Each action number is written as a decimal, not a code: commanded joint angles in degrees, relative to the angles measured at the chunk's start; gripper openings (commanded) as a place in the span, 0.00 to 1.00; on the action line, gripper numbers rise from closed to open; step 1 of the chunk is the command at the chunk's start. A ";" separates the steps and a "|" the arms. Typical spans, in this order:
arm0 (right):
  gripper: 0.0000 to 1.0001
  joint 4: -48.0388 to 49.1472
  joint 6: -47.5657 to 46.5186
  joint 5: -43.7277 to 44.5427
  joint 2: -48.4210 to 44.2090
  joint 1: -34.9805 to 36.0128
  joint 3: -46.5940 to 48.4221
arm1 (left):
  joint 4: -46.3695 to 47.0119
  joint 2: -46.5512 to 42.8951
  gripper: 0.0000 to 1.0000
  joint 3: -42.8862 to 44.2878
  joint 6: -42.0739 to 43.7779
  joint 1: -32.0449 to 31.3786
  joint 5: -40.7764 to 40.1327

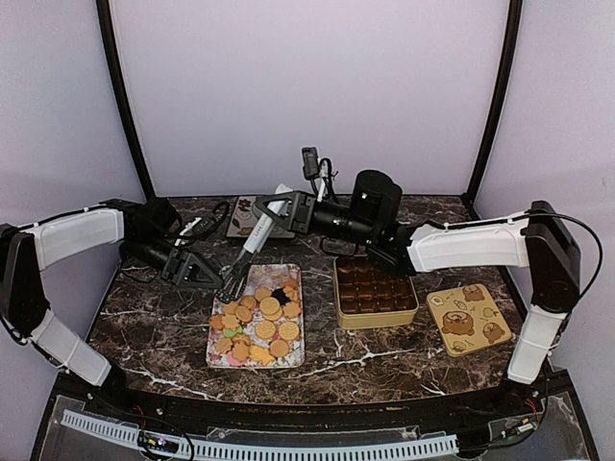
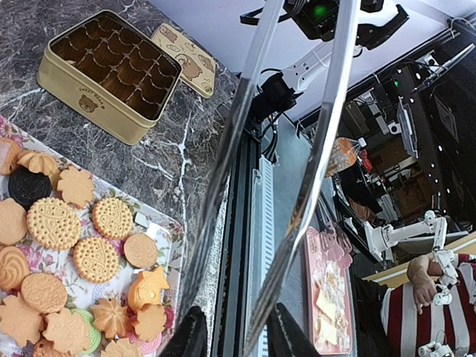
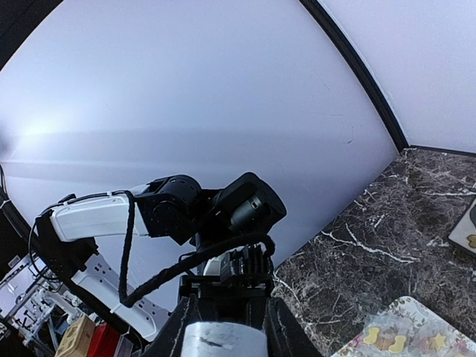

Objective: Pack the cookies
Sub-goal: Pass from the right arm to the left

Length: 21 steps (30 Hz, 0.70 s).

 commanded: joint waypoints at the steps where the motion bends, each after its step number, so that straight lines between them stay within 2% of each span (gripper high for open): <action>1: 0.30 1.89 -1.94 1.22 0.76 0.62 3.28 | -4.76 0.52 0.24 0.08 3.26 -0.57 1.92; 7: 0.30 1.69 -2.19 0.91 1.54 1.27 4.42 | -6.68 1.73 0.21 1.34 5.04 -0.77 2.38; 8: 0.31 1.69 -2.18 0.52 1.59 1.28 4.47 | -6.97 1.81 0.18 1.60 5.27 -0.81 2.51; 10: 0.37 1.73 -1.76 -0.74 1.59 1.24 4.35 | -7.89 2.12 0.02 2.43 6.27 -0.82 2.65; 11: 0.41 2.17 -1.43 -1.81 1.49 1.09 4.01 | -8.77 2.41 0.00 3.03 6.92 -0.82 2.61; 15: 0.58 9.33 4.57 -6.52 0.71 -0.72 -0.42 | -12.49 2.64 0.00 5.39 10.00 -0.81 3.67; 21: 0.71 21.98 13.54 -10.81 0.82 -2.52 -6.40 | -12.38 1.35 0.00 6.33 10.10 -0.80 1.99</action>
